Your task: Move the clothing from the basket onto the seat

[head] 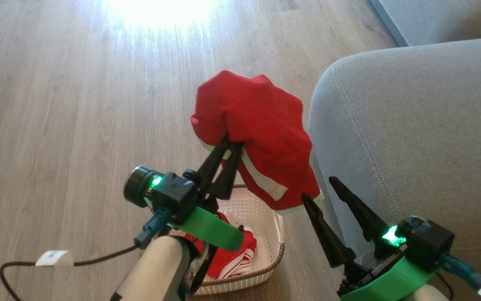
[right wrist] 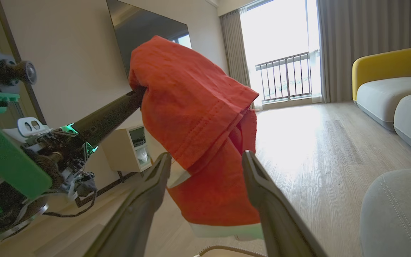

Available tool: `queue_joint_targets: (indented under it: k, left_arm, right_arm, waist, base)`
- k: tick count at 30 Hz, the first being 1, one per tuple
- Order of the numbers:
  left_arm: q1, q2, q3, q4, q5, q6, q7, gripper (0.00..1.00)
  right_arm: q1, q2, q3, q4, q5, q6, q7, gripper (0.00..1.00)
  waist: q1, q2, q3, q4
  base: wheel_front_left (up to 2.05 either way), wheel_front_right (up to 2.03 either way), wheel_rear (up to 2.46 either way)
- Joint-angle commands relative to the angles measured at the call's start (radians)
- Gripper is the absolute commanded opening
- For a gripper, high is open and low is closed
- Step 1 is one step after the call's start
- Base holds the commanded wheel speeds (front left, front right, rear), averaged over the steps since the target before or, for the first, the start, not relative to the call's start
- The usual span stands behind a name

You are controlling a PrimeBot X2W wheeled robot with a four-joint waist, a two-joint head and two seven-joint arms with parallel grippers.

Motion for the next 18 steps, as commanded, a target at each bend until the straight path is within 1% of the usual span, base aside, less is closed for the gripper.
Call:
queue_joint_targets:
  k: [1, 11, 18]
  left_arm:
    - [-0.04, 0.008, 0.016, -0.035, 0.012, -0.007, -0.005, 0.0]
    - [-0.032, 0.008, -0.084, -0.037, 0.018, -0.034, -0.005, 0.0]
    - [-0.032, 0.008, -0.15, -0.032, 0.009, -0.049, -0.005, 0.0]
  right_arm:
    - [-0.047, -0.018, 0.006, -0.021, -0.015, 0.007, -0.009, 1.0]
    - [-0.06, -0.036, 0.007, 0.016, -0.014, 0.007, -0.009, 1.0]
    - [-0.093, -0.052, 0.053, 0.041, -0.024, 0.007, -0.009, 1.0]
  waist:
    - [0.0, 0.0, -0.001, 0.003]
    - [0.0, 0.0, -0.001, 0.017]
    - [0.0, 0.0, -0.002, 0.022]
  base:
    - [0.0, 0.0, 0.0]
    - [0.0, 0.0, 0.0]
    - [0.0, 0.0, 0.0]
